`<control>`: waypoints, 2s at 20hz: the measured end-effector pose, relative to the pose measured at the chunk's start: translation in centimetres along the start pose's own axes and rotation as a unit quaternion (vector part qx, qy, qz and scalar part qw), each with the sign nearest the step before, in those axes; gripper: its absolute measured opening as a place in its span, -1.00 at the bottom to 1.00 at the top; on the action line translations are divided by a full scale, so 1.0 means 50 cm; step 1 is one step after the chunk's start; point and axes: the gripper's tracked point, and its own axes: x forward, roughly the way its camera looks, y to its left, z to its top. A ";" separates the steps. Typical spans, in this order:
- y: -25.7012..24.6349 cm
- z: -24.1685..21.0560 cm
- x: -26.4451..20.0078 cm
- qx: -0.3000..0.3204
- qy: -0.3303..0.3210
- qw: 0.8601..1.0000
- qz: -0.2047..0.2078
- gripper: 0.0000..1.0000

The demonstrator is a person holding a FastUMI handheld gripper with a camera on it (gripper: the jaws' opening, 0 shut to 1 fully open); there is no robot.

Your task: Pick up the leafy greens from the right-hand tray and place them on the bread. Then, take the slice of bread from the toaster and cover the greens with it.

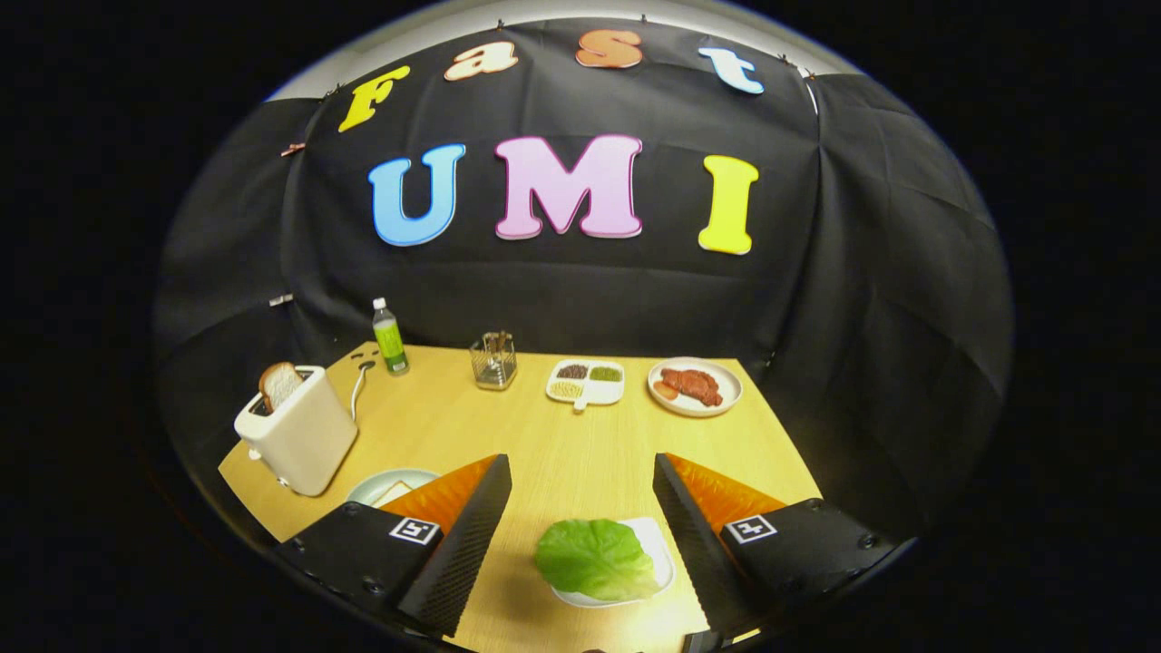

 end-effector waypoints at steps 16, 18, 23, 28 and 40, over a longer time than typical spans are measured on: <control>-0.061 -0.325 0.127 -0.002 0.221 0.974 0.040 0.97; -0.068 -0.347 0.139 -0.016 0.234 0.971 0.041 0.97; -0.063 -0.375 0.142 -0.056 0.249 0.965 0.057 0.81; -0.060 -0.390 0.136 -0.056 0.268 0.959 0.067 0.45; -0.061 -0.390 0.136 -0.055 0.292 0.953 0.062 -0.87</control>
